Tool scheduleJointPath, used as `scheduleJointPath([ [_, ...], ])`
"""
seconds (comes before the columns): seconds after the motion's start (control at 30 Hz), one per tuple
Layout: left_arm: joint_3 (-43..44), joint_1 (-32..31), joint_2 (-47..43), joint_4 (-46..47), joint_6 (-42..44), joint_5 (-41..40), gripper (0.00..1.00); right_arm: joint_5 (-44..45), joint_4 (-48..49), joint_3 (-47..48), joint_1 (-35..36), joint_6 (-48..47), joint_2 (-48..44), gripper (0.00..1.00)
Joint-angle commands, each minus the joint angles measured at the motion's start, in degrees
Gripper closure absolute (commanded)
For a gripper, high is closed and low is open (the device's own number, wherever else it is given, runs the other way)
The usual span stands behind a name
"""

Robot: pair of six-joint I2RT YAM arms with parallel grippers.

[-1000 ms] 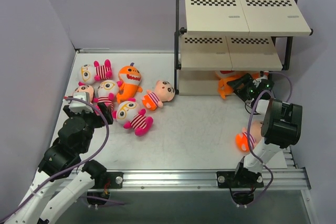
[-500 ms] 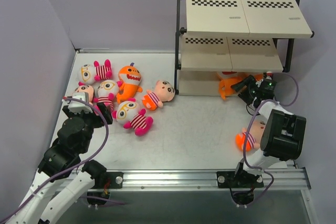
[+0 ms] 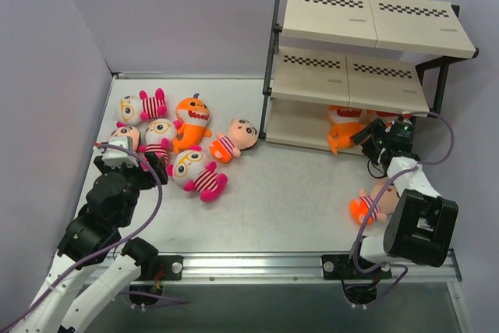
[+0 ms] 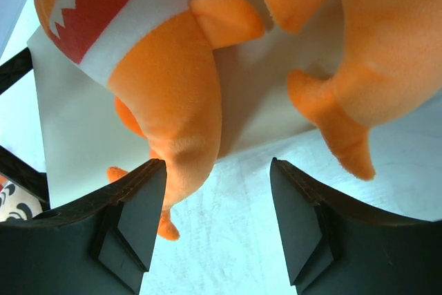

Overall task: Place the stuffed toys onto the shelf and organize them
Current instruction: Place the stuffed toy onto shelf

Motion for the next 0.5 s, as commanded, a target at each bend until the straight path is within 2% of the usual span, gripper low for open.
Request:
scheduleJointPath([
  [0.0,0.08,0.46,0.67,1.21,-0.23,0.84,0.03,1.92,6.54,3.33,0.14,-3.55,-0.74,0.39],
  [0.47,0.08,0.63,0.58,1.13,-0.32,0.66,0.03,-0.54,12.43,4.99,2.24,-8.82,7.69,0.43],
])
